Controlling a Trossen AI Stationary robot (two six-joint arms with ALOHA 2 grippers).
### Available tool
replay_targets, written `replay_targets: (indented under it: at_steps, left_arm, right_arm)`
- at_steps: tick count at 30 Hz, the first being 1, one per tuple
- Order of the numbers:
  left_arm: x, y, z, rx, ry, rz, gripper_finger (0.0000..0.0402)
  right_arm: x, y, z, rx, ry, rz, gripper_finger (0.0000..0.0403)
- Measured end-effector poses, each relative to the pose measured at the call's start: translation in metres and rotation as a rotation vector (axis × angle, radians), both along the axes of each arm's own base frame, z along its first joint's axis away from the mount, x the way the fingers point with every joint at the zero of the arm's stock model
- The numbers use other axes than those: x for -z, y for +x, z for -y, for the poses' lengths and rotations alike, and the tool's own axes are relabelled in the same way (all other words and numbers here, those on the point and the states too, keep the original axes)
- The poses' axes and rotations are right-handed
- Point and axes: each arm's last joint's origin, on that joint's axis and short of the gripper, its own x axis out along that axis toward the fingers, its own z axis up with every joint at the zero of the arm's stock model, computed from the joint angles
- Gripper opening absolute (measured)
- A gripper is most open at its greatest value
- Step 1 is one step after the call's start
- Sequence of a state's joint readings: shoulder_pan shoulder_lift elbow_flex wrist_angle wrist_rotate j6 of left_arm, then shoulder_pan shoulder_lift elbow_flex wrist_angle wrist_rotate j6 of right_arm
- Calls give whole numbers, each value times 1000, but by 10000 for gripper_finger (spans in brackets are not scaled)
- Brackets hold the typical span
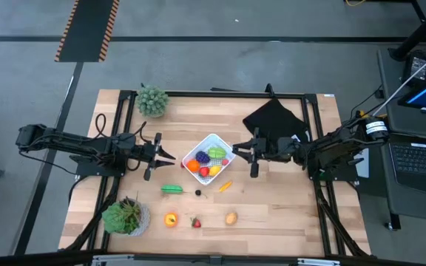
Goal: Pick and placing Produce into tupperware
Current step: Put the blackberry into the white bin
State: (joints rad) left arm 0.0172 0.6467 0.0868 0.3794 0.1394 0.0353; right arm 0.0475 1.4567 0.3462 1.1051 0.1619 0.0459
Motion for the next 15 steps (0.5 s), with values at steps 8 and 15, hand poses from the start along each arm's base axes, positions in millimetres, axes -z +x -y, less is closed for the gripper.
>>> replay_targets:
  at_steps: [8,15]
  left_arm:
    - [0,0,0,0,0,0,59]
    - [0,0,0,0,0,0,44]
  right_arm:
    - [1,1,0,-2,0,-17,94]
    - [-10,17,-2,-28,-38,-60,94]
